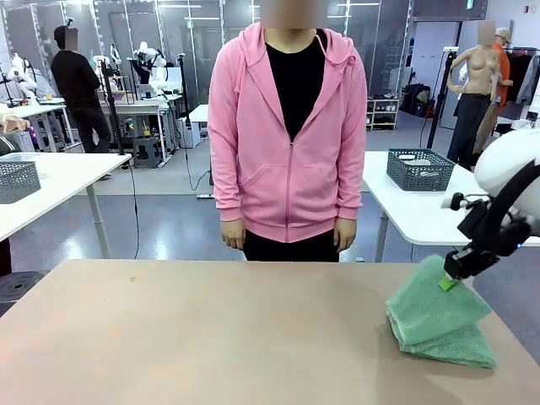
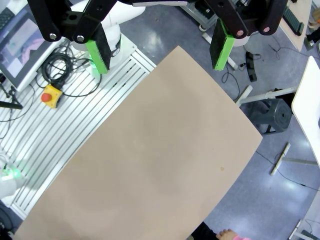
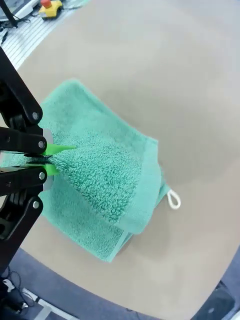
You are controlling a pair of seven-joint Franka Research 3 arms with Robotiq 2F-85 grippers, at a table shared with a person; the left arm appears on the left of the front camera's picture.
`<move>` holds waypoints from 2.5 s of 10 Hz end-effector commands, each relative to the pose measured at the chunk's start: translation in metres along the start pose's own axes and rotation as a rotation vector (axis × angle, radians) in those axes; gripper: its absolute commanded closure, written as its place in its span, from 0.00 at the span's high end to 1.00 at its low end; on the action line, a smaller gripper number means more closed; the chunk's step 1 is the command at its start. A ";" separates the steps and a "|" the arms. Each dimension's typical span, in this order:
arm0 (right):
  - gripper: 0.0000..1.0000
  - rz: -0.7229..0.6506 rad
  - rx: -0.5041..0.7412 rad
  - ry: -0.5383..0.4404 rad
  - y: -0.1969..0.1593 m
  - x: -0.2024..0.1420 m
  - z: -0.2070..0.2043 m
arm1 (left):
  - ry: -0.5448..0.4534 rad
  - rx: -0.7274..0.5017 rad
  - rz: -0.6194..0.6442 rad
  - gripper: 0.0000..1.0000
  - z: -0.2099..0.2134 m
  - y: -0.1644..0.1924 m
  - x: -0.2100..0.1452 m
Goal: Fold the towels and place them in the basket.
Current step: Stack the folded Towel with hook on the right side of the table.
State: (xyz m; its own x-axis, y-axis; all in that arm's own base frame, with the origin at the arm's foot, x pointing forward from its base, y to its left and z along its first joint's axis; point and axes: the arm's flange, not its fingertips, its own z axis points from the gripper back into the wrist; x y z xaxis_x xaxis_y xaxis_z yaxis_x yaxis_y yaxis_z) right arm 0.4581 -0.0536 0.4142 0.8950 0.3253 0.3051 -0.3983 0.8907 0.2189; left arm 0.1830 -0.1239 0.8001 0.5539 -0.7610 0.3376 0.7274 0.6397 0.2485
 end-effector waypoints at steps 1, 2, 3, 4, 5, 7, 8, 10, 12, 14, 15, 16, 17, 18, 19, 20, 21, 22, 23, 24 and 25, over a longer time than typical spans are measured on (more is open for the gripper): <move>0.07 -0.025 -0.096 0.031 -0.016 -0.003 -0.027 | -0.008 0.010 0.000 1.00 -0.001 -0.001 -0.001; 0.07 -0.040 -0.138 0.062 -0.020 -0.007 -0.036 | -0.008 0.010 0.000 1.00 -0.001 -0.001 -0.001; 0.13 -0.063 -0.154 0.088 -0.022 -0.012 -0.044 | -0.008 0.010 0.000 1.00 -0.001 -0.001 -0.001; 0.25 -0.086 -0.167 0.108 -0.023 -0.015 -0.048 | -0.008 0.010 0.000 1.00 -0.001 -0.001 -0.001; 0.48 -0.098 -0.171 0.120 -0.020 -0.017 -0.049 | -0.008 0.010 0.000 1.00 -0.001 -0.001 -0.001; 0.84 -0.100 -0.211 0.143 -0.009 -0.021 -0.048 | -0.008 0.010 0.000 1.00 -0.001 -0.001 -0.001; 0.97 -0.104 -0.228 0.144 -0.005 -0.022 -0.046 | -0.008 0.010 0.000 1.00 -0.001 -0.001 -0.001; 1.00 -0.115 -0.273 0.142 0.004 -0.027 -0.040 | -0.008 0.010 0.000 1.00 -0.001 -0.001 -0.001; 0.94 -0.129 -0.312 0.126 0.013 -0.028 -0.028 | -0.008 0.010 0.000 1.00 -0.001 -0.001 -0.001; 1.00 -0.130 -0.325 0.110 0.023 -0.025 -0.021 | -0.008 0.010 0.000 1.00 -0.001 -0.001 -0.001; 1.00 -0.158 -0.319 0.101 0.024 -0.019 -0.027 | -0.008 0.010 0.000 1.00 -0.001 -0.001 -0.001; 1.00 -0.103 -0.291 0.103 0.013 -0.023 -0.021 | -0.008 0.010 0.000 1.00 -0.001 -0.001 -0.001; 1.00 -0.103 -0.291 0.103 0.013 -0.023 -0.021 | -0.008 0.010 0.000 1.00 -0.001 -0.001 -0.001; 1.00 -0.103 -0.291 0.103 0.013 -0.023 -0.021 | -0.008 0.010 0.000 1.00 -0.001 -0.001 -0.001; 1.00 -0.103 -0.291 0.103 0.013 -0.023 -0.021 | -0.008 0.010 0.000 1.00 -0.001 -0.001 -0.001; 1.00 -0.103 -0.291 0.103 0.013 -0.023 -0.021 | -0.008 0.010 0.000 1.00 -0.001 -0.001 -0.001; 1.00 -0.103 -0.291 0.103 0.013 -0.023 -0.021 | -0.008 0.010 0.000 1.00 -0.001 -0.001 -0.001; 1.00 -0.103 -0.291 0.103 0.013 -0.023 -0.021 | -0.008 0.010 0.000 1.00 -0.001 -0.001 -0.001; 1.00 -0.103 -0.291 0.103 0.013 -0.023 -0.021 | -0.008 0.010 0.000 1.00 -0.001 -0.001 -0.001; 1.00 -0.103 -0.291 0.103 0.013 -0.023 -0.021 | -0.008 0.010 0.000 1.00 -0.001 -0.001 -0.001; 1.00 -0.103 -0.291 0.103 0.013 -0.023 -0.021 | -0.008 0.010 0.000 1.00 -0.001 -0.001 -0.001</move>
State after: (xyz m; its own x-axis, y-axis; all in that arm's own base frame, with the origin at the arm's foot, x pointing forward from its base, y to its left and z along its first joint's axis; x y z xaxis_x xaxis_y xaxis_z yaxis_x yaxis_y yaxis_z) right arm 0.4365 -0.0400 0.3926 0.9517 0.2322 0.2008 -0.2302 0.9726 -0.0335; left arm 0.1830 -0.1239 0.8001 0.5539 -0.7610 0.3376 0.7273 0.6397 0.2485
